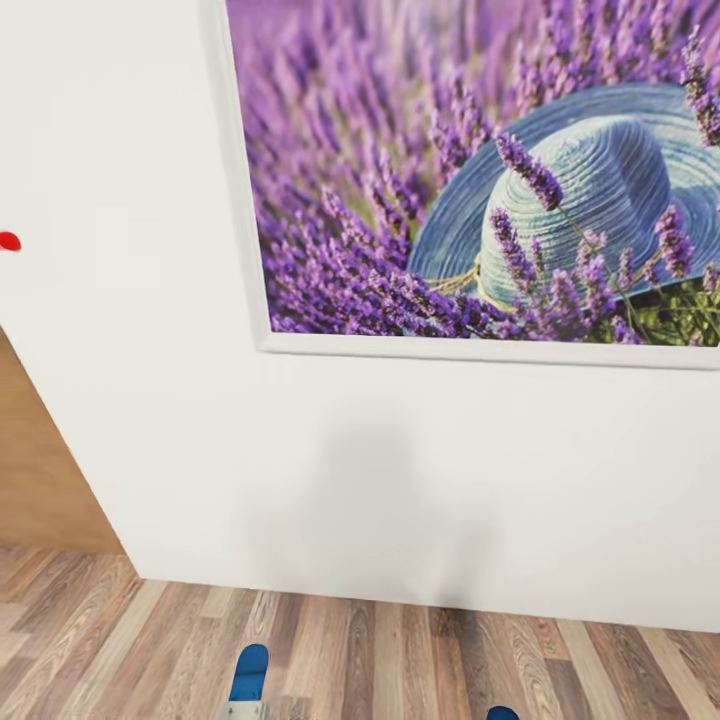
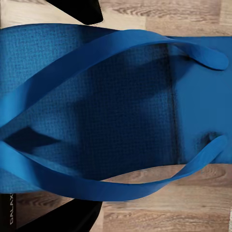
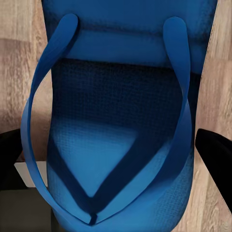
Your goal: In the bedroom, move the book from the bed onto either nightstand, and place the two sandals side by side next to the bed.
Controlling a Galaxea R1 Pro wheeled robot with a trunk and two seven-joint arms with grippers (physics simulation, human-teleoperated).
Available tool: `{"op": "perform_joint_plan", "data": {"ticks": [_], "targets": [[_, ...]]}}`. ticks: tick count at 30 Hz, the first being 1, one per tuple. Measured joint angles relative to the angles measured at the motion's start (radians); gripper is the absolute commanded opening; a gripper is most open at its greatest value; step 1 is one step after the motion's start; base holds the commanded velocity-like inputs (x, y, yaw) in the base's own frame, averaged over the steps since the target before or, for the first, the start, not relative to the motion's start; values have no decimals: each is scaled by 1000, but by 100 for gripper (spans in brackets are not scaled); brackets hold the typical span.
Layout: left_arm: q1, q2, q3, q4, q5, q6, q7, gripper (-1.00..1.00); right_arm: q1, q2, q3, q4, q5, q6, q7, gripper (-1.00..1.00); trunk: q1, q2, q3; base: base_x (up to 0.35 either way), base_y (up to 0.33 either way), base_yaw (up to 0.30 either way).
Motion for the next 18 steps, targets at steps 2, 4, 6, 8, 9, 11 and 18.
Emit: {"op": "perform_joint_plan", "data": {"ticks": [2,4,6,8,9,11,18], "targets": [[0,0,0,0,0,0,0,-100,0,0,0,-1,0,0,0,-100,0,0,0,0,0,258],[0,1,0,0,1,0,0,-100,0,0,0,-1,0,0,0,-100,0,0,0,0,0,258],[0,1,0,0,1,0,0,-100,0,0,0,-1,0,0,0,-100,0,0,0,0,0,258],[0,1,0,1,-1,0,0,-100,0,-1,0,-1,0,0,0,-100,0,0,0,0,0,258],[0,1,0,1,-2,1,1,-100,0,-1,0,-1,0,0,0,-100,0,0,0,0,0,258],[2,1,0,4,-3,2,2,-100,0,-1,0,-1,0,0,0,-100,0,0,0,0,0,258],[77,1,-2,7,-7,6,4,-100,0,-2,0,-1,0,0,0,-100,0,0,0,0,0,258]]}}
